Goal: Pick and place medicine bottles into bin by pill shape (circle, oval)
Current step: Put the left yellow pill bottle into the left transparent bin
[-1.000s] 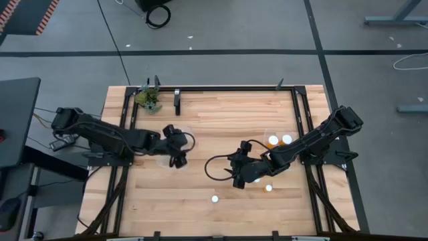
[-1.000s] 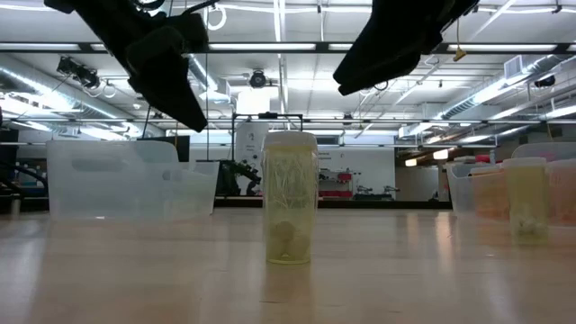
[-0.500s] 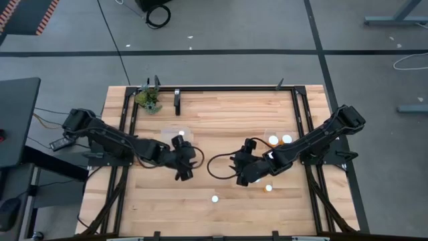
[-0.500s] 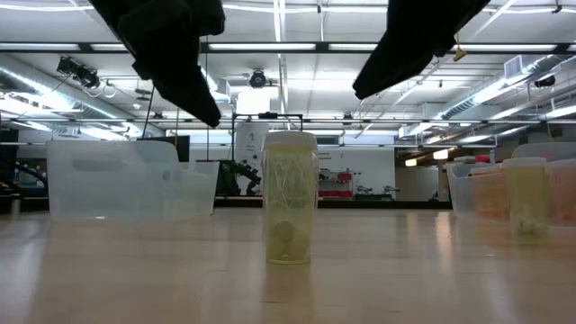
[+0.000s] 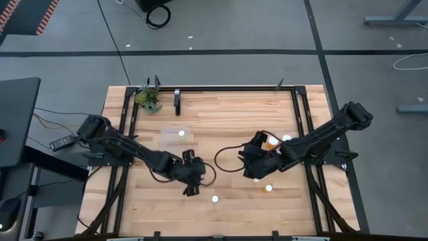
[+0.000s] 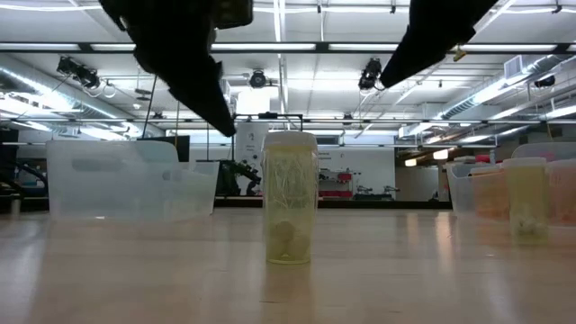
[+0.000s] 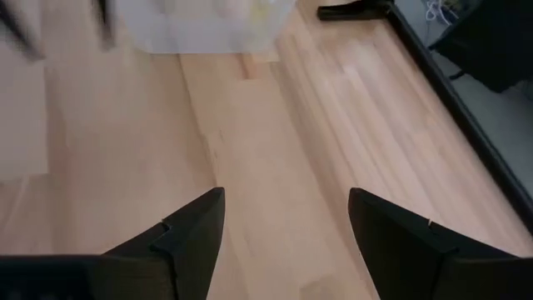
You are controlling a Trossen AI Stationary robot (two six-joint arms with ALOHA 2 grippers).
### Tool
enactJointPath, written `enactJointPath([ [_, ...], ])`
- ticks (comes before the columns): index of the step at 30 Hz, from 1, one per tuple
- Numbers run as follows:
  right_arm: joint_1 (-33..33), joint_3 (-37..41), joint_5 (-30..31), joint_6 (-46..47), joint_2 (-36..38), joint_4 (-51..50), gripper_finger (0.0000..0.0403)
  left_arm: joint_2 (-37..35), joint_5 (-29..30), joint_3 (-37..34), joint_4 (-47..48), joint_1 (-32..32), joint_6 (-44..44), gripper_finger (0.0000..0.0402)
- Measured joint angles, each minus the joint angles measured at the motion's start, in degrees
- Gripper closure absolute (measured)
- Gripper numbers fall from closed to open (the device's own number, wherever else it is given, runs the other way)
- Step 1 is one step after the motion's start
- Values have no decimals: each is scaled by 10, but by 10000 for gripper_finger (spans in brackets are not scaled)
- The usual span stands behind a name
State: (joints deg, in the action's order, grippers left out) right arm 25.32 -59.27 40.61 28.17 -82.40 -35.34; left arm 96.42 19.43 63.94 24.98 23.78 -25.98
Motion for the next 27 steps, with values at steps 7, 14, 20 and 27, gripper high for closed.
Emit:
enactJointPath([
  [7, -12, 0, 3, -37, 69, -7, 140, 43, -28, 34, 11, 36, -7, 170],
  [14, -21, 0, 21, -43, 152, 12, 140, 81, -45, 40, -18, 61, -19, 170],
  [20, -19, -1, 77, -29, 166, 19, 140, 113, -52, 42, -56, 69, -26, 170],
  [27, -18, 0, 94, -30, 155, 10, 140, 137, -62, 61, -48, 70, -30, 170],
])
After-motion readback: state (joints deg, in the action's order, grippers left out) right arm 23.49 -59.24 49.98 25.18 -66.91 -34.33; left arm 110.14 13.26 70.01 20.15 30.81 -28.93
